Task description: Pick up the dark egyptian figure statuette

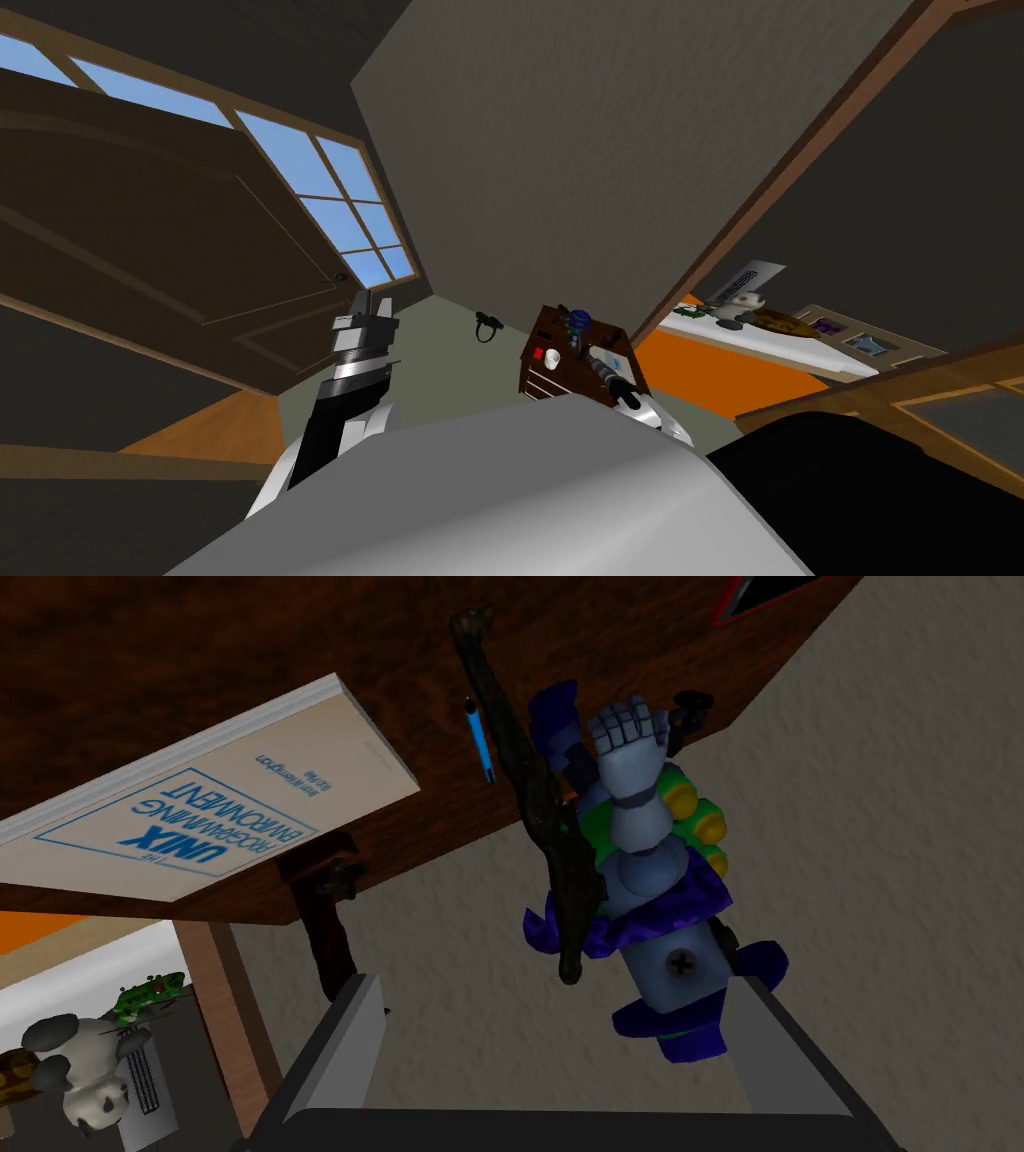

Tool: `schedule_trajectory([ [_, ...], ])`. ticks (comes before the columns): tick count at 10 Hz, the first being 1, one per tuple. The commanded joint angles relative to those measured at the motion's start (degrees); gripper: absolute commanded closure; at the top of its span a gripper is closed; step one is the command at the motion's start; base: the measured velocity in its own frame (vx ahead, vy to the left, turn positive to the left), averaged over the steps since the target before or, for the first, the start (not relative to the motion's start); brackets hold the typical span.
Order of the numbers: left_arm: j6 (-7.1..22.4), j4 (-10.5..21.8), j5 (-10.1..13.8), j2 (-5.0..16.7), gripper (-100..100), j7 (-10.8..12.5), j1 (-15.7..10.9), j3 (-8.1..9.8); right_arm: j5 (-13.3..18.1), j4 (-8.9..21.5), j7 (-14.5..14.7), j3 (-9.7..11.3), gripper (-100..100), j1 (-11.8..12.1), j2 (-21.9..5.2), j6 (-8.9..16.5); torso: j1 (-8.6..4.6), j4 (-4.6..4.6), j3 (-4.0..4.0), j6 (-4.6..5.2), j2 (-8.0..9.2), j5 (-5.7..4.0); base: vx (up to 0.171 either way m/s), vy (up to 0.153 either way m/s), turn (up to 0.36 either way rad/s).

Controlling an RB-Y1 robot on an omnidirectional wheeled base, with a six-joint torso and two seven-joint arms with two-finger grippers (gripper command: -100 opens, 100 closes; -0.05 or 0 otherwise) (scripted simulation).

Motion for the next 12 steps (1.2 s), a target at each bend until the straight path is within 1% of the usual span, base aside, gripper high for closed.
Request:
schedule_trajectory([
  [1,0.0,0.0,0.0,0.0,0,0.0,0.0,0.00,1.1,2.9,1.4,0.3,-100,-0.7,-1.4,1.6,0.00,0.00,0.00,0.00,0.00,0.00,0.074,0.065,0.133],
  [2,0.0,0.0,0.0,0.0,0,0.0,0.0,0.00,1.1,3.7,1.4,0.3,-100,-0.7,-1.4,1.6,0.07,-0.01,-0.03,-0.01,-0.06,0.01,0.073,0.058,0.043],
  [3,0.0,0.0,0.0,0.0,0,0.0,0.0,0.00,1.8,5.3,2.2,0.6,-100,-1.1,-2.3,2.5,0.06,-0.02,-0.04,0.02,-0.06,0.02,0.084,0.060,0.082],
  [4,0.0,0.0,0.0,0.0,0,0.0,0.0,0.00,1.8,5.9,2.2,0.6,-100,-1.1,-2.3,2.5,0.07,-0.02,-0.06,-0.01,-0.11,0.02,0.060,0.032,0.049],
  [7,0.0,0.0,0.0,0.0,0,0.0,0.0,0.00,3.8,11.8,4.7,1.4,-100,-2.1,-4.7,4.6,0.00,-0.02,-0.04,0.00,-0.07,0.00,0.080,0.041,0.111],
  [8,0.0,0.0,0.0,0.0,0,0.0,0.0,0.00,3.8,11.8,4.7,1.4,-100,-2.1,-4.7,4.6,0.03,-0.03,-0.09,0.00,-0.16,0.02,0.083,0.038,0.025],
  [11,0.0,0.0,0.0,0.0,0,0.0,0.0,0.00,5.5,16.4,6.8,2.2,-100,-2.9,-6.7,6.2,-0.01,-0.01,-0.04,0.00,-0.06,0.00,0.075,0.036,0.086],
  [12,0.0,0.0,0.0,0.0,0,0.0,0.0,0.00,5.5,16.4,6.8,2.2,-100,-2.9,-6.7,6.2,0.02,-0.02,-0.06,0.01,-0.10,0.01,0.064,0.027,0.023],
])
